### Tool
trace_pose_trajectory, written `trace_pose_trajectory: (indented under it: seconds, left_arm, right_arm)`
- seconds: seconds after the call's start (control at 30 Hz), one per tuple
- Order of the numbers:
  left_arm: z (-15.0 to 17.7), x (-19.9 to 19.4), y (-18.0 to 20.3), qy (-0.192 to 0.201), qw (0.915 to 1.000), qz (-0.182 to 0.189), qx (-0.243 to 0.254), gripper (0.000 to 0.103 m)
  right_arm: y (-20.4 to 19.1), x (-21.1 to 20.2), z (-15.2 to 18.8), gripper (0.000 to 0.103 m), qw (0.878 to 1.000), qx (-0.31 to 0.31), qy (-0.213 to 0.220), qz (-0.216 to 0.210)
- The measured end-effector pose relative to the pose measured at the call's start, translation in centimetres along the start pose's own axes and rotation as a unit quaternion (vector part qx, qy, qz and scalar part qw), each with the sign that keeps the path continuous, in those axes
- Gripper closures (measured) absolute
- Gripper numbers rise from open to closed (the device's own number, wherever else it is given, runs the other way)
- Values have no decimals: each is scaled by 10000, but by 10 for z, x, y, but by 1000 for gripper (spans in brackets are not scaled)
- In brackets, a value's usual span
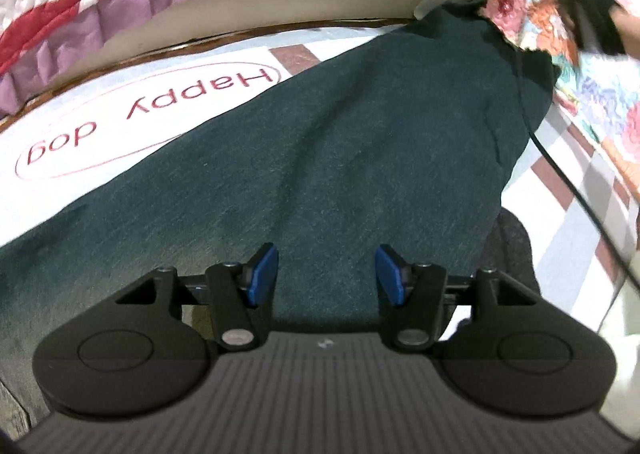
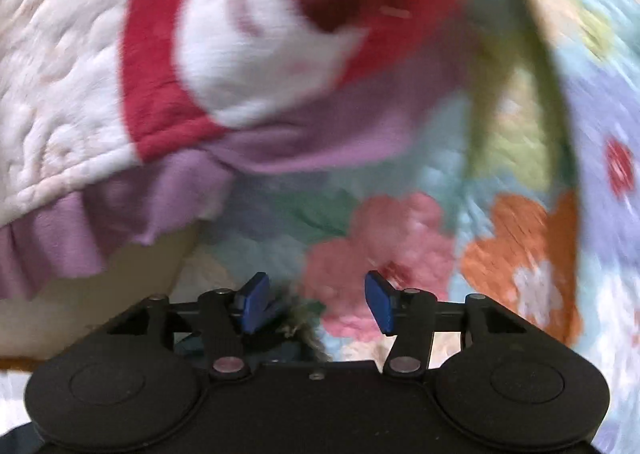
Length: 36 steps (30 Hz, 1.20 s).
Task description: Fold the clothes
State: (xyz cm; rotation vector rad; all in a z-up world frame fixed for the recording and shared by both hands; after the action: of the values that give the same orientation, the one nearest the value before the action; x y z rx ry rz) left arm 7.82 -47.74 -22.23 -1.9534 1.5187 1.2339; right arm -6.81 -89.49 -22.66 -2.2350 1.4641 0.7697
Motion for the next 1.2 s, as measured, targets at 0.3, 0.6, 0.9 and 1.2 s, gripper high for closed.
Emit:
trace_pose_trajectory:
  seconds: [0.3,0.6,0.9,1.2]
  left_arm:
    - [-2,-2,-12,-81,9989,88,-461,49]
    - [-2,-2,-15,-61,9991,64,-407,49]
    - [-9,-9,-33,-9,9991,-61,-428,49]
    - [-10,-14,-37,-12,9993,24,-380,49]
  right_arm:
    - [92,-60,100,44,9753,2025,-153,-867]
    - [86,-53,166,41,9605,2418,-545,-1268]
    - [78,-8,151,37,9706,2236,-315,-832]
    - [41,-48,94,92,9918,972,551,-627]
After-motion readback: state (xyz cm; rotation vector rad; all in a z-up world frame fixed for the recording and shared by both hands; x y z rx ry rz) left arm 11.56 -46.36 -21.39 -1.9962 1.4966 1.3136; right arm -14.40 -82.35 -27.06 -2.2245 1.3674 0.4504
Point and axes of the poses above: each gripper's, at about its wrist camera, not at the fingertips, and x roughly the way its jaws point, y to its right, z to its underside, the point moved 10 cm from there along x, roughly the way its jaws point, and after that the axes turned 1 degree about -y, right-handed, at the moved point
